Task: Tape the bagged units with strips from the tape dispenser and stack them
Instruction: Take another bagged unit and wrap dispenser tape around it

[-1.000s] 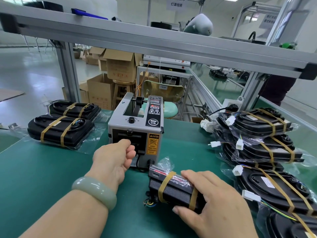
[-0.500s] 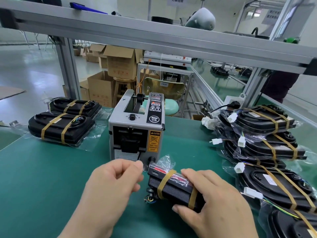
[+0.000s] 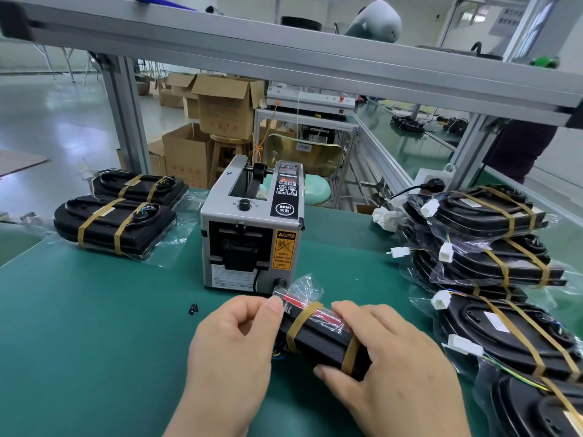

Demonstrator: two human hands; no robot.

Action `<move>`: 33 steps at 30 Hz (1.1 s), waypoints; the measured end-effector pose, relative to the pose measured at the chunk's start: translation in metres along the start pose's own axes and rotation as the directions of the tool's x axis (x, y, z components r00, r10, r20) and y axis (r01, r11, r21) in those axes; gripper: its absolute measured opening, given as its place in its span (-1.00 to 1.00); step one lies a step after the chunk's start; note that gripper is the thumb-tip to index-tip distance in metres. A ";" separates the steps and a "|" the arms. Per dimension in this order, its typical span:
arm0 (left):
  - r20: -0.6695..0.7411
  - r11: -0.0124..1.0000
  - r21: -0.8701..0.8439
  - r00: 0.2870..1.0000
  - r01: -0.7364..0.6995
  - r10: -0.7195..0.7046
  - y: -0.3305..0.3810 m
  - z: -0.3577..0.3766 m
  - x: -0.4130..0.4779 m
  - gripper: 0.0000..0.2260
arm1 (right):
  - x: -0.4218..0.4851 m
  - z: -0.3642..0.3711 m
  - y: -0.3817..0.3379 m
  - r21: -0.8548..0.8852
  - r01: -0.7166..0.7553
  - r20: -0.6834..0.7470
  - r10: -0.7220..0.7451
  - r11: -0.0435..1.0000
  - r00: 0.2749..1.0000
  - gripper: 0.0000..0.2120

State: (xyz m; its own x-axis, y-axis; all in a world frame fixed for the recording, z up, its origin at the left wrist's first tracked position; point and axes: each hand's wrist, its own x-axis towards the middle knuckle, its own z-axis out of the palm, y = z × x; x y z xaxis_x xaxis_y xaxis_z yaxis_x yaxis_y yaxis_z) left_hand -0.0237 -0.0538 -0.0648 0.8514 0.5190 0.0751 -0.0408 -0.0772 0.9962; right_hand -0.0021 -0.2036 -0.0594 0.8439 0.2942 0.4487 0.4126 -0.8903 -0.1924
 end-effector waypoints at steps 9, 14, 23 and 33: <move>-0.053 0.997 0.060 0.997 -0.045 0.048 0.000 0.005 0.000 -0.78 | 0.000 0.002 0.000 -0.020 0.002 0.000 -0.002 1.000 1.000 -0.29; -0.087 0.997 0.052 0.994 -0.055 0.059 -0.001 0.009 0.000 -0.79 | 0.000 0.002 0.000 -0.021 -0.003 0.000 0.003 1.000 1.000 -0.28; -0.113 0.997 0.038 0.991 -0.064 0.067 -0.006 0.010 0.000 -0.81 | 0.001 0.002 0.000 -0.019 -0.002 -0.013 0.001 1.000 1.000 -0.30; -0.115 0.992 0.090 0.989 -0.087 0.097 -0.009 0.011 0.004 -0.82 | 0.000 0.002 -0.001 -0.017 -0.003 -0.023 0.002 1.000 1.000 -0.29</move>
State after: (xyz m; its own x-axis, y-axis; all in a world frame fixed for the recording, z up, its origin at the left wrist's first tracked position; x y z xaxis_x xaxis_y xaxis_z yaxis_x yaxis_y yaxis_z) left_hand -0.0147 -0.0604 -0.0737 0.7779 0.6032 0.1761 -0.0673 -0.1987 0.9777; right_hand -0.0018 -0.2016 -0.0606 0.8368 0.2839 0.4682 0.4044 -0.8969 -0.1788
